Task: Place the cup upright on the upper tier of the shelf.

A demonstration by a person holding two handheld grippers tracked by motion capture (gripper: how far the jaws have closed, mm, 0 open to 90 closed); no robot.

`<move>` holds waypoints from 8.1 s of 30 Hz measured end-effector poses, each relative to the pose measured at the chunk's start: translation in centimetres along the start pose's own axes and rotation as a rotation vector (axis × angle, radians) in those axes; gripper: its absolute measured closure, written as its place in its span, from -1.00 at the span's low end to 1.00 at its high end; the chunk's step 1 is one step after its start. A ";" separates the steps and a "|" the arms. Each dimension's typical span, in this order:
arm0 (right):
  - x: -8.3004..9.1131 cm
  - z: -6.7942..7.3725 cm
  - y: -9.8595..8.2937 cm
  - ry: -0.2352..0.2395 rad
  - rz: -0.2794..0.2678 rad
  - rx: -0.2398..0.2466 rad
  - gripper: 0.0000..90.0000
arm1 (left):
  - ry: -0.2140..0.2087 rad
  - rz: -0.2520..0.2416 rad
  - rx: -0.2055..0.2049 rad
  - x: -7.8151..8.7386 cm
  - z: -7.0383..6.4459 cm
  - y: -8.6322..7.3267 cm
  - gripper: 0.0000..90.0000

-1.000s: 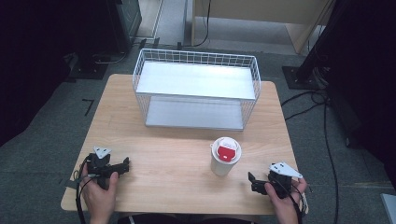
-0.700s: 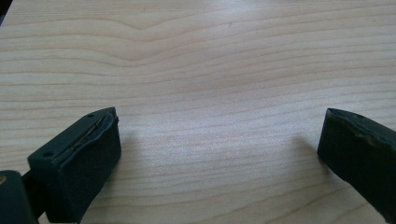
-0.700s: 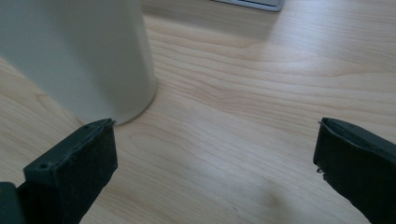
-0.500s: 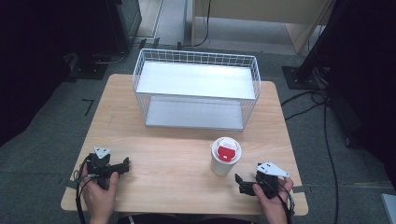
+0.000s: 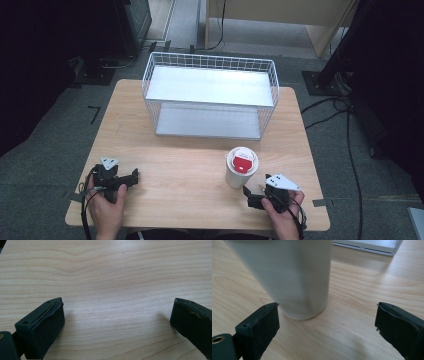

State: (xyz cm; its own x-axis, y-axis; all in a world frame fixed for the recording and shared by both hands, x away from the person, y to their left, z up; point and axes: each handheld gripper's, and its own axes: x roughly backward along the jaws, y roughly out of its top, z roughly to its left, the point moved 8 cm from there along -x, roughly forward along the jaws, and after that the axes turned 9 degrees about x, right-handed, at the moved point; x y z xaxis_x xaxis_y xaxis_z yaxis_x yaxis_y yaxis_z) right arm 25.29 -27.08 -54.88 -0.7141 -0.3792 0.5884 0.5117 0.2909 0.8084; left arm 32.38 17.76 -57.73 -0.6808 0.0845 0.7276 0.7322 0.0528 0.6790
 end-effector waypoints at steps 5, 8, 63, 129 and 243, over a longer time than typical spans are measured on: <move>-0.7 0.8 0.3 0.026 -0.006 -0.011 -0.86 | 0.000 0.000 0.000 0.0 0.0 0.0 -1.00; -0.9 1.0 0.6 0.037 -0.017 -0.020 -0.86 | 0.000 0.000 0.000 0.0 0.0 0.0 -1.00; -4.3 3.0 5.8 0.087 -0.293 -0.082 -0.93 | -0.006 0.004 -0.008 0.0 -0.1 0.0 -1.00; -0.1 1.1 16.9 -0.011 -0.517 -0.025 -0.79 | -0.011 0.004 -0.010 -0.1 -0.2 0.0 -1.00; -7.5 -5.0 32.5 -0.157 -0.491 -0.002 -1.00 | -0.012 0.005 -0.010 -0.1 -0.2 0.0 -1.00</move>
State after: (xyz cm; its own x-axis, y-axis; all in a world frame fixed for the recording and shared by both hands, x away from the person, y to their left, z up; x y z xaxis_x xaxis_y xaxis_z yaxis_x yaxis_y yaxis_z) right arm 49.62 -19.15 -32.95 -0.9335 -0.3340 0.1308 0.0990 0.1105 0.9889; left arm 32.45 17.57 -57.74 -0.6772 0.0967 0.7295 0.7350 0.0426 0.6767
